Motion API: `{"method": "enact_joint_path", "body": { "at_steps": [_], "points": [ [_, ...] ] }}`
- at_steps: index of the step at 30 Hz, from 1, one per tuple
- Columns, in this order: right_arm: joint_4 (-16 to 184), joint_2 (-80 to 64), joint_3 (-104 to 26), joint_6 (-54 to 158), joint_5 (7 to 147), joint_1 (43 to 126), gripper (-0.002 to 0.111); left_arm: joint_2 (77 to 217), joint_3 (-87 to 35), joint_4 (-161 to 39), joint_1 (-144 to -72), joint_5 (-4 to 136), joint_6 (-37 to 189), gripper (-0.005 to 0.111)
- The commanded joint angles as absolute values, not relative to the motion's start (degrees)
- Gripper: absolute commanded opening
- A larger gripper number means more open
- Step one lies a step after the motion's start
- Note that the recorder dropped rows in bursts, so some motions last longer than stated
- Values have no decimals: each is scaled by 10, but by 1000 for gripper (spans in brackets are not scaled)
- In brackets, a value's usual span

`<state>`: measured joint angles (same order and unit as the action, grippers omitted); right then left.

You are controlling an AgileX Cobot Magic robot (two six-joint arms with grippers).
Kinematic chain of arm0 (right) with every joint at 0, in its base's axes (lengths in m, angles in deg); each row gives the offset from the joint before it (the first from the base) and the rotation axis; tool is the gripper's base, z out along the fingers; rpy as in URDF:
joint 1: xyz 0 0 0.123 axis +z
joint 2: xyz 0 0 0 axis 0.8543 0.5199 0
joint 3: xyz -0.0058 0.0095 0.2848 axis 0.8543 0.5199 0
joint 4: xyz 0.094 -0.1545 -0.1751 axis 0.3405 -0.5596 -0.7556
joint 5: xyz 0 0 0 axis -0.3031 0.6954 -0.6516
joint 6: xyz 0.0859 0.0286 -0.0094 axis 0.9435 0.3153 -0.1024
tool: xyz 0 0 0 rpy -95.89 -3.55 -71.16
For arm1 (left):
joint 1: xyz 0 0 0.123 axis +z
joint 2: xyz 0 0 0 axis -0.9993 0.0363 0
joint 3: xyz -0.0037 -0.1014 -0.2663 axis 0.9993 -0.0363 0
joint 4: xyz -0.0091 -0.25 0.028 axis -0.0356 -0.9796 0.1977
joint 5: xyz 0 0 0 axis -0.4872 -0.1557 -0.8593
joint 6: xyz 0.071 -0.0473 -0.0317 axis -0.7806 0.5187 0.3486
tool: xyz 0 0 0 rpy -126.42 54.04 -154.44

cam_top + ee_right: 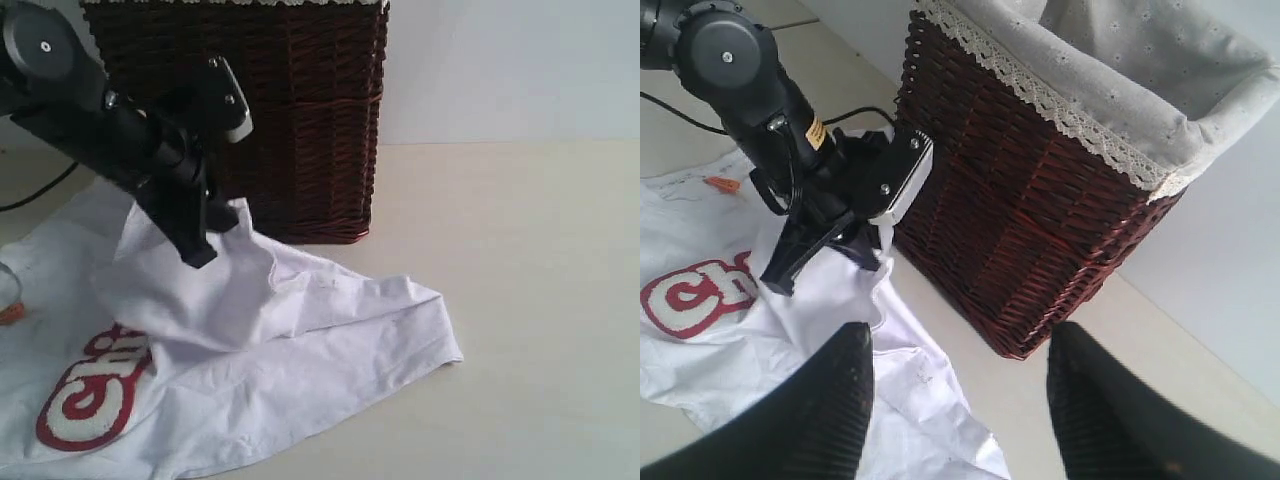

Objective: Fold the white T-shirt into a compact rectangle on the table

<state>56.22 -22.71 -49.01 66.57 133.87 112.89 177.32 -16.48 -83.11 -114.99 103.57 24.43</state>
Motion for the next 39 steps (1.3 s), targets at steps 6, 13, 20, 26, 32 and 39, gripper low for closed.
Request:
{"method": "enact_joint_path", "body": {
  "at_steps": [6, 13, 20, 26, 32, 39],
  "points": [
    [561, -226, -488, 662, 1331, 1127, 51, 1828, -161, -699, -1128, 1023, 437, 0],
    [561, -226, -488, 662, 1334, 1127, 51, 1751, -161, -733, -1097, 972, 453, 36],
    [561, -226, -488, 662, 1336, 1127, 51, 1657, -195, -733, -1025, 1012, 588, 44],
    [561, -226, -488, 662, 1337, 1127, 51, 1647, -292, -740, -1005, 1214, 659, 13],
    [561, -226, -488, 662, 1339, 1127, 51, 1717, -398, -651, -989, 1131, 800, 6],
    [565, -226, -488, 662, 1339, 1127, 51, 1816, -404, -575, -909, 1077, 882, 6]
  ]
}}
